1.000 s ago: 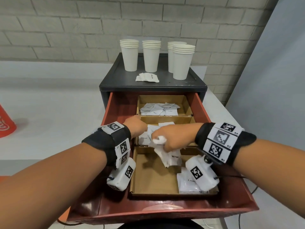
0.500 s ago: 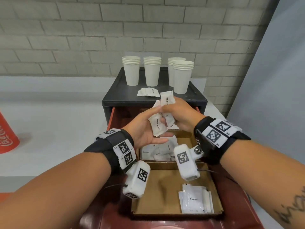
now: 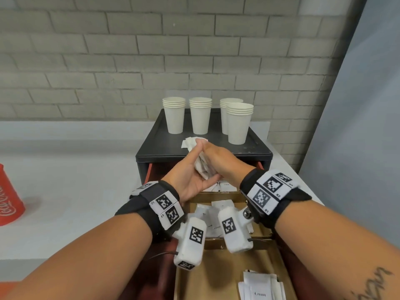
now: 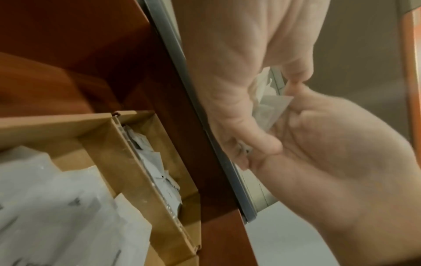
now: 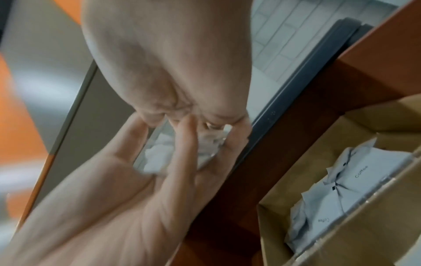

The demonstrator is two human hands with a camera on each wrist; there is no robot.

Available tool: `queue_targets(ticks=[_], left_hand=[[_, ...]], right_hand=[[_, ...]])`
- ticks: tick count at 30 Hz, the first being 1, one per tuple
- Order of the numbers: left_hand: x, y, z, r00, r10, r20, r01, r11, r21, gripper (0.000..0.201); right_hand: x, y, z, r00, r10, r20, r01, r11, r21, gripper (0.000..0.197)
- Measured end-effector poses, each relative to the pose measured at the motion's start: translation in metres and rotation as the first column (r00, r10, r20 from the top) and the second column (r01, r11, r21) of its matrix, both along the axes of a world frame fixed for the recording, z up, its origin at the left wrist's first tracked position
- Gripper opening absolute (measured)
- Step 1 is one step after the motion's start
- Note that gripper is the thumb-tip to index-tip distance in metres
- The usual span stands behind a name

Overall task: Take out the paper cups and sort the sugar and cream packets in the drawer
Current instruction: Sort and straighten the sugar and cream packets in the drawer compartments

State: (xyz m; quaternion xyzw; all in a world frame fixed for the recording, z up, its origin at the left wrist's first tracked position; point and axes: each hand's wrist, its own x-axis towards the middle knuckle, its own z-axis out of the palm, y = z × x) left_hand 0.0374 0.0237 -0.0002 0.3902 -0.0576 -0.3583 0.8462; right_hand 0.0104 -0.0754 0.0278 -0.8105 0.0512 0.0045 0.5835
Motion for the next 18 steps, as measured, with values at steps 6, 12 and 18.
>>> queue_targets(ticks=[6, 12, 18], left_hand=[[0.02, 0.014, -0.001, 0.994, 0.108, -0.023, -0.107, 0.994, 0.038, 0.038], [0.028, 0.015, 0.003, 0.985, 0.168, 0.025, -0.17, 0.983, 0.074, 0.034], [0.039, 0.021, 0.004, 0.966, 0.259, 0.001, -0.257, 0.959, 0.117, 0.033]], right_hand=[[0.018, -0.024, -0.005, 0.989, -0.021, 0.143, 0.035, 0.995, -0.096, 0.055], [0.034, -0.027, -0.008, 0.982, -0.122, 0.143, 0.119, 0.993, 0.024, 0.032], [0.059, -0.034, -0.005, 0.898, -0.409, 0.162, 0.382, 0.908, 0.172, 0.028]])
